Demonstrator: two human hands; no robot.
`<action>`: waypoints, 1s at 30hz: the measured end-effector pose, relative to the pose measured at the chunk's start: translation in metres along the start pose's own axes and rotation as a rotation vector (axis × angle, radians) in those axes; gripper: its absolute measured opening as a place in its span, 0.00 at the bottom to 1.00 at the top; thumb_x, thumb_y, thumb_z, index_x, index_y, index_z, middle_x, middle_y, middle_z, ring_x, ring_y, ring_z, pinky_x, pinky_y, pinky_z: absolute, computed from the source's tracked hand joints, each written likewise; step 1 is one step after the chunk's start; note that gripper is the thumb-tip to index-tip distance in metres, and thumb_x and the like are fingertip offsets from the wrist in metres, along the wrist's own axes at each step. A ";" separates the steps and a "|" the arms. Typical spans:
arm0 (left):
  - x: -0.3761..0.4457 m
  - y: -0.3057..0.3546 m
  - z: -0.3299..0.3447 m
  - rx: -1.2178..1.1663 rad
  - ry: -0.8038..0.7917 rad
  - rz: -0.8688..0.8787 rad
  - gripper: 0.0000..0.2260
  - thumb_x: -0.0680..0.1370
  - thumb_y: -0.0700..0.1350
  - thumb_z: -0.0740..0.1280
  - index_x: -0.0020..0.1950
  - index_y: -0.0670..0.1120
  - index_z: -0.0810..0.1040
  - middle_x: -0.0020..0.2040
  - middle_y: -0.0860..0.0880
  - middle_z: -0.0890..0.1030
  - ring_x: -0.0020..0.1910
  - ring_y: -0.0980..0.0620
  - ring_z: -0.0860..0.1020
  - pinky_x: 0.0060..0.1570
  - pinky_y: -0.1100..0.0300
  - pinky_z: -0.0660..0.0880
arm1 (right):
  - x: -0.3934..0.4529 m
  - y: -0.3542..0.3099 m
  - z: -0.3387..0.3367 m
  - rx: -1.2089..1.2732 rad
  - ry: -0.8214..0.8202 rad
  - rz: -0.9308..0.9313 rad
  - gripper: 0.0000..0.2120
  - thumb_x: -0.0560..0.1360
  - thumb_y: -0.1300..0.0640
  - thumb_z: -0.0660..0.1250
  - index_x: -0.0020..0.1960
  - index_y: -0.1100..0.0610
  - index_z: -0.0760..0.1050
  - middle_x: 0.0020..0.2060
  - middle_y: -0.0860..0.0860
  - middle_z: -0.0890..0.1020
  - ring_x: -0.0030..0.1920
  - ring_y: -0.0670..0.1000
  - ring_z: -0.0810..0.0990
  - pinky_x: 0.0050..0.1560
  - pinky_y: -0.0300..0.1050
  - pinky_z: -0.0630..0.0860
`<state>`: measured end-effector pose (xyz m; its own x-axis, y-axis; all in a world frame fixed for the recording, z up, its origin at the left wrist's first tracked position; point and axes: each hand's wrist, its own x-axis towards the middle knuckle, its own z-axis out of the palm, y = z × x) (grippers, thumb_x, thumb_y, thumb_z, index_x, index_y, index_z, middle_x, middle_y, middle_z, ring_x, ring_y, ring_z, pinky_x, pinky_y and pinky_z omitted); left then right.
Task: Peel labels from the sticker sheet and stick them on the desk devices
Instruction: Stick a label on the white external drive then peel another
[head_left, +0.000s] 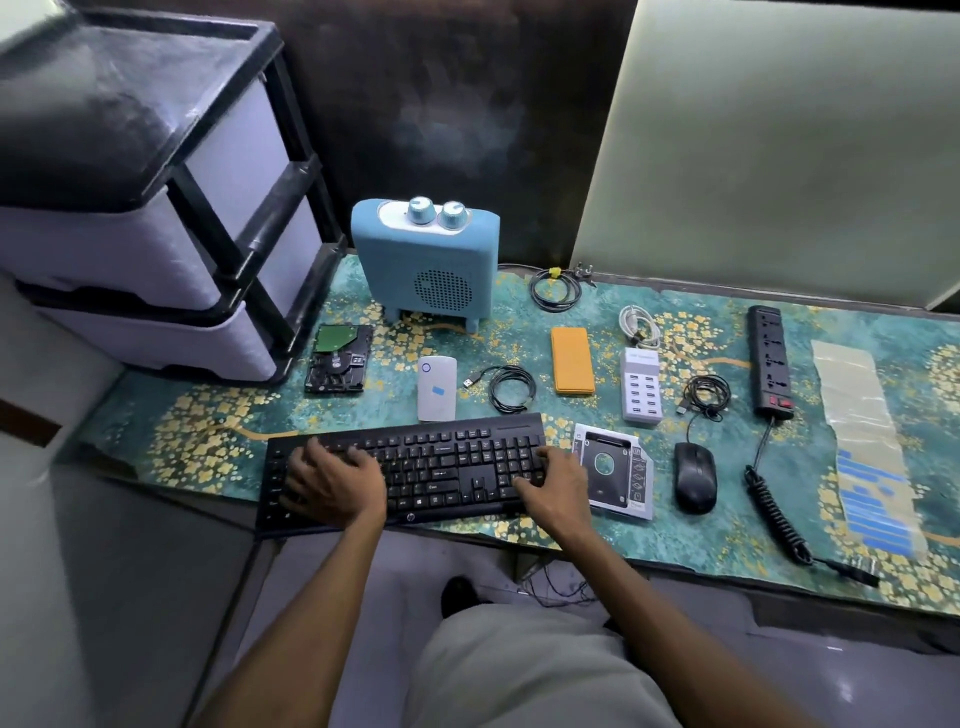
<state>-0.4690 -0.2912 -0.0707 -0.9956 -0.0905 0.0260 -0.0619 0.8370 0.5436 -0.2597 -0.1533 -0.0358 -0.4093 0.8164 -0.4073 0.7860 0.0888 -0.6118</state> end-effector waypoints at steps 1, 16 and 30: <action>-0.008 -0.009 -0.007 -0.044 0.035 -0.053 0.21 0.73 0.46 0.70 0.65 0.43 0.74 0.69 0.39 0.73 0.68 0.35 0.71 0.71 0.35 0.62 | 0.002 -0.003 0.000 -0.009 -0.003 0.009 0.27 0.75 0.50 0.72 0.71 0.56 0.69 0.67 0.56 0.72 0.69 0.56 0.68 0.70 0.54 0.68; -0.021 -0.001 -0.018 -0.374 -0.149 -0.533 0.27 0.73 0.33 0.69 0.71 0.37 0.69 0.77 0.33 0.62 0.75 0.34 0.64 0.70 0.43 0.68 | -0.015 -0.006 0.018 -0.197 -0.131 -0.027 0.26 0.75 0.48 0.68 0.70 0.58 0.68 0.64 0.63 0.69 0.65 0.64 0.69 0.65 0.55 0.70; -0.118 0.102 0.035 -0.478 -0.394 0.090 0.10 0.73 0.33 0.69 0.52 0.43 0.76 0.54 0.46 0.76 0.52 0.44 0.76 0.47 0.52 0.75 | -0.016 0.050 -0.031 0.188 0.216 -0.003 0.11 0.76 0.52 0.69 0.58 0.52 0.80 0.53 0.51 0.79 0.51 0.48 0.80 0.56 0.49 0.80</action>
<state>-0.3600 -0.1763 -0.0477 -0.9525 0.2510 -0.1723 -0.0284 0.4902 0.8712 -0.1996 -0.1443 -0.0382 -0.2873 0.9209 -0.2634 0.6769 0.0006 -0.7360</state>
